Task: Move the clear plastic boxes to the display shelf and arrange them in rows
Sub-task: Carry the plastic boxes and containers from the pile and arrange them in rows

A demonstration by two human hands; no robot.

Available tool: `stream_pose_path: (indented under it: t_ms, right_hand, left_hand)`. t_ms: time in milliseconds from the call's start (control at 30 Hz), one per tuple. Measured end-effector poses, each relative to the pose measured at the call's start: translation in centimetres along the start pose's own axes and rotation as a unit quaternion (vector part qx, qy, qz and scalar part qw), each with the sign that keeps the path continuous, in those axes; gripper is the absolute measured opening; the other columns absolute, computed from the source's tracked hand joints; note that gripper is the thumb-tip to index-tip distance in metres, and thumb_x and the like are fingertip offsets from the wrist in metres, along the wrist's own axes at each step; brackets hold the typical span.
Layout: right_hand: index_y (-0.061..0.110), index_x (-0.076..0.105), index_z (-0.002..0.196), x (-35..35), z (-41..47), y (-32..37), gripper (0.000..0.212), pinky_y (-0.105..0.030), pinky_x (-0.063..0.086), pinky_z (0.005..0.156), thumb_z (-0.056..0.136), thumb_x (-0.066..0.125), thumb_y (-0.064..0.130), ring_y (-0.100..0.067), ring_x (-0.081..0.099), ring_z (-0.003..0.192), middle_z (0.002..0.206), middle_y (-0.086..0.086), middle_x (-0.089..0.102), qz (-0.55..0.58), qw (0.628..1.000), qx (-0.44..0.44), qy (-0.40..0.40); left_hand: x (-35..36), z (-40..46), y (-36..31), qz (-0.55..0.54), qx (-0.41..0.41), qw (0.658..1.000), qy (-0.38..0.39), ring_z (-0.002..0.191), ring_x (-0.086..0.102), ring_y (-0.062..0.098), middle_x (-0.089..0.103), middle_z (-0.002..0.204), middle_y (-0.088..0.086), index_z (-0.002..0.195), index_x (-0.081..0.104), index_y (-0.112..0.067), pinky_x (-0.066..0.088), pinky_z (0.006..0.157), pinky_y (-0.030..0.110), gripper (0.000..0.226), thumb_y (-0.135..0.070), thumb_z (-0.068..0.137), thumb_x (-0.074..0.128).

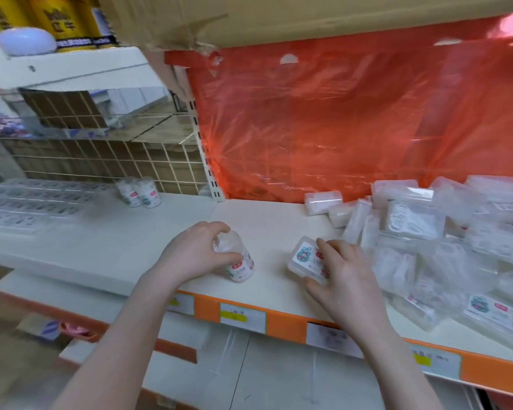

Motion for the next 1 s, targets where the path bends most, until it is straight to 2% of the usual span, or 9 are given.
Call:
stream_pose_path:
  t_ms: [100, 267, 367, 500, 633, 733, 867, 1000]
  right_hand:
    - [0.004, 0.065, 0.108, 1.3, 0.7, 3.1, 0.061, -0.034, 0.052, 0.071, 0.052, 0.060, 0.028, -0.032, 0.059, 0.082, 0.094, -0.008, 0.063, 0.009, 1.000, -0.026, 0.013]
    - [0.004, 0.064, 0.110, 4.7, 1.6, 9.4, 0.060, -0.036, 0.050, 0.075, 0.053, 0.063, 0.025, -0.033, 0.057, 0.087, 0.096, -0.010, 0.062, 0.009, 0.998, -0.062, 0.025]
    - [0.003, 0.062, 0.113, 7.3, 1.9, 14.2, 0.060, -0.036, 0.048, 0.080, 0.057, 0.070, 0.022, -0.034, 0.055, 0.094, 0.101, -0.011, 0.061, 0.010, 0.997, -0.069, 0.033]
    - [0.003, 0.058, 0.122, 10.6, 1.9, 20.7, 0.065, -0.036, 0.043, 0.087, 0.061, 0.075, 0.020, -0.034, 0.051, 0.102, 0.108, -0.012, 0.059, 0.013, 0.996, -0.068, 0.049]
    - [0.004, 0.054, 0.127, 13.3, 2.0, 25.7, 0.065, -0.033, 0.039, 0.089, 0.067, 0.073, 0.020, -0.031, 0.048, 0.106, 0.114, -0.012, 0.057, 0.014, 0.997, -0.054, 0.054]
    - [0.006, 0.053, 0.129, 14.4, 2.4, 27.8, 0.064, -0.031, 0.036, 0.089, 0.070, 0.072, 0.020, -0.029, 0.045, 0.107, 0.115, -0.010, 0.055, 0.011, 0.998, -0.038, 0.057]
    - [0.007, 0.053, 0.128, 15.4, 3.5, 29.3, 0.062, -0.029, 0.035, 0.087, 0.070, 0.070, 0.019, -0.028, 0.044, 0.107, 0.115, -0.009, 0.056, 0.015, 0.998, -0.021, 0.055]
    - [0.007, 0.056, 0.125, 16.7, 5.4, 29.1, 0.059, -0.031, 0.037, 0.085, 0.069, 0.070, 0.018, -0.029, 0.046, 0.104, 0.111, -0.010, 0.057, 0.004, 0.999, -0.015, 0.048]
  left_hand:
    - [-1.5, -1.4, 3.0, -0.010, -0.022, 1.000, -0.017, 0.103, 0.052, 0.015, 0.049, 0.101, -0.007, 0.123, 0.054, -0.030, 0.043, 0.088, 0.030, 0.056, -0.050, 0.073, 0.071]
    - [-4.2, -3.9, 9.9, -0.017, -0.068, 0.997, -0.033, 0.107, 0.052, 0.016, 0.056, 0.114, -0.002, 0.126, 0.053, -0.031, 0.043, 0.090, 0.029, 0.074, -0.064, 0.060, 0.062]
    - [-5.9, -5.4, 14.9, -0.018, -0.081, 0.995, -0.048, 0.111, 0.052, 0.018, 0.056, 0.120, 0.001, 0.128, 0.052, -0.028, 0.041, 0.090, 0.028, 0.067, -0.055, 0.070, 0.070]
    - [-8.2, -6.8, 21.5, 0.000, -0.085, 0.995, -0.045, 0.113, 0.051, 0.019, 0.053, 0.125, 0.001, 0.131, 0.050, -0.027, 0.041, 0.088, 0.029, 0.063, -0.052, 0.075, 0.067]
    - [-10.6, -7.1, 26.6, 0.017, -0.088, 0.995, -0.045, 0.111, 0.052, 0.022, 0.054, 0.122, 0.001, 0.126, 0.052, -0.027, 0.044, 0.089, 0.032, 0.058, -0.053, 0.076, 0.067]
    - [-11.8, -6.5, 29.0, 0.020, -0.079, 0.996, -0.041, 0.107, 0.054, 0.023, 0.056, 0.119, 0.003, 0.121, 0.057, -0.024, 0.047, 0.089, 0.037, 0.055, -0.052, 0.075, 0.067]
    - [-12.3, -4.6, 30.9, 0.017, -0.069, 0.997, -0.036, 0.116, 0.051, 0.022, 0.052, 0.131, 0.001, 0.132, 0.050, -0.025, 0.046, 0.093, 0.036, 0.065, -0.055, 0.075, 0.066]
    - [-12.0, -1.6, 31.8, 0.013, -0.063, 0.997, -0.029, 0.115, 0.051, 0.022, 0.053, 0.131, 0.002, 0.132, 0.049, -0.025, 0.046, 0.092, 0.036, 0.066, -0.056, 0.076, 0.065]
Point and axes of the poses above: each hand's wrist, its own z-axis towards the middle knuckle, its own x-axis out of the palm, y = z × x, the point moved 4 cm from there along z, towards the middle knuckle
